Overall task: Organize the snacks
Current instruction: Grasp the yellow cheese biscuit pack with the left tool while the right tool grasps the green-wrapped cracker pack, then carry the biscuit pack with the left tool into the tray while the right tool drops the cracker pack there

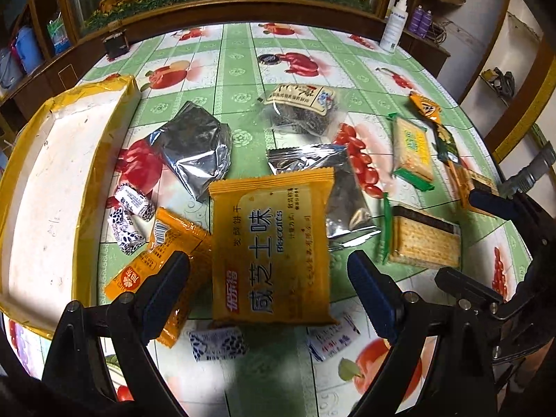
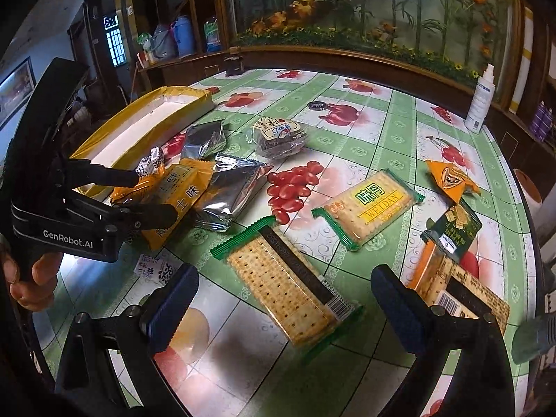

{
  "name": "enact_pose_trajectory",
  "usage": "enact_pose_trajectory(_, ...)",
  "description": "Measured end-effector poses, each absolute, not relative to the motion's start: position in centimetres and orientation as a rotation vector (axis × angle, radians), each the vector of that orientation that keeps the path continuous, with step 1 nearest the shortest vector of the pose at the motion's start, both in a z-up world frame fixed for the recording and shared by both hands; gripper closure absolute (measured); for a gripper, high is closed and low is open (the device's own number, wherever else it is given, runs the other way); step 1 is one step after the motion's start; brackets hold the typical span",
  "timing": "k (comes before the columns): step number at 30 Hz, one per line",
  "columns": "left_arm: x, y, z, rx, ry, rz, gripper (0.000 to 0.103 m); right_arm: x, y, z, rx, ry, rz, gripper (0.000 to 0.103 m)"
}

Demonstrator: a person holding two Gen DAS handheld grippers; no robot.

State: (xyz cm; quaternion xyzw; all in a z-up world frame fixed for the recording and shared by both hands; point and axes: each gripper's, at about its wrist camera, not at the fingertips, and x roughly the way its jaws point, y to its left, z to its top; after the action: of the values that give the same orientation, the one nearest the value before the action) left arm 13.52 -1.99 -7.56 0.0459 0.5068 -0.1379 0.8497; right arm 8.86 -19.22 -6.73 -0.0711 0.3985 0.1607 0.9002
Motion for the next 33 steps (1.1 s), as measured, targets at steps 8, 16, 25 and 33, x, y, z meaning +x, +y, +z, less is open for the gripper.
enact_pose_trajectory(8, 14.1, -2.5, -8.7, 0.134, 1.085, -0.293, 0.033, 11.0, -18.7, -9.1, -0.202, 0.892, 0.345, 0.017)
enact_pose_trajectory(16, 13.4, -2.5, -8.4, 0.13, 1.062, -0.29, 0.034, 10.7, -18.6, -9.9, -0.198, 0.916, 0.342, 0.054)
enact_pose_trajectory(25, 10.1, -1.6, -6.0, 0.153, 0.966, -0.202, 0.034, 7.6, -19.5, -8.1, -0.015, 0.872, 0.333, 0.055)
enact_pose_trajectory(33, 6.8, 0.6, -3.4, 0.159, 0.839, -0.061, 0.034, 4.5, -20.3, -5.3, 0.275, 0.771, 0.409, 0.055)
